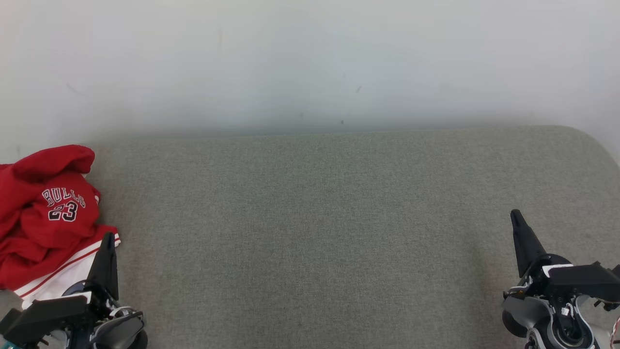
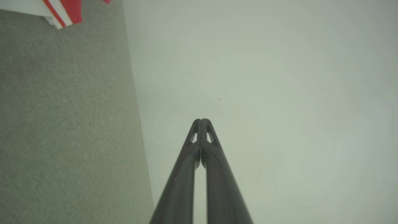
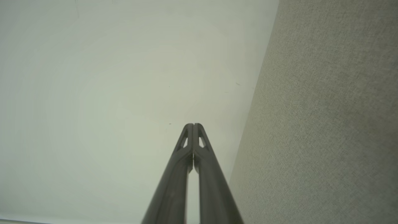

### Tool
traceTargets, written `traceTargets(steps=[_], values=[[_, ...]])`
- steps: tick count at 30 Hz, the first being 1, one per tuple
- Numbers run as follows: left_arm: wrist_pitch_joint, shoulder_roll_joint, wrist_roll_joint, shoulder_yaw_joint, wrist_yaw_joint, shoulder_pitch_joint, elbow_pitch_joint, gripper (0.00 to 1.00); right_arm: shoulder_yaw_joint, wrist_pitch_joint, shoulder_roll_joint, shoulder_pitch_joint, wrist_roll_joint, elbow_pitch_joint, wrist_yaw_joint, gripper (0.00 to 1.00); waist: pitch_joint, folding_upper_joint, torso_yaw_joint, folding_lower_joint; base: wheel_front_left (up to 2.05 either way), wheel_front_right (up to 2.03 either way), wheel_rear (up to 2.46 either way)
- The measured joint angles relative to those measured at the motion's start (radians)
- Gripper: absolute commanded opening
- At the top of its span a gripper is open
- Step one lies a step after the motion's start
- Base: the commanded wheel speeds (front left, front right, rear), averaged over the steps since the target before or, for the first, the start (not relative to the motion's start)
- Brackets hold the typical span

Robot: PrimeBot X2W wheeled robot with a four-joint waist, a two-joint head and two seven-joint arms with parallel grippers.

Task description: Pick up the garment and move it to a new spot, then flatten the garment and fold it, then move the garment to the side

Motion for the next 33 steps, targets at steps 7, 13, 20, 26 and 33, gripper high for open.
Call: traceTargets(steps=[7,13,20,26,33], values=[[0.0,-0.014,0.0,-0.005,0.0,0.041,0.035,1.0,0.003,0.0,0.012,0.041,0.0,0.038,0.0,1.0,0.0,0.0,0.0,0.0,0.0,0.0,0.0],[-0.023,-0.019,0.002,-0.02,0.001,0.067,0.033,1.0,0.023,-0.023,0.017,0.066,-0.003,0.033,0.0,1.0,-0.002,0.0,-0.001,0.0,0.0,0.0,0.0],[-0.059,-0.017,0.029,-0.043,0.01,0.086,0.002,1.0,0.048,-0.057,0.017,0.078,-0.039,0.012,0.0,1.0,-0.005,0.0,-0.001,0.0,0.0,0.0,0.0],[-0.088,-0.012,0.072,-0.064,0.019,0.093,-0.02,1.0,0.062,-0.084,0.016,0.084,-0.096,0.002,0.0,1.0,-0.007,0.0,0.0,0.0,0.0,0.0,0.0],[-0.122,-0.001,0.152,-0.098,0.038,0.108,-0.046,1.0,0.075,-0.109,0.016,0.098,-0.192,-0.014,0.0,1.0,-0.011,0.0,0.002,0.0,0.0,0.0,0.0]])
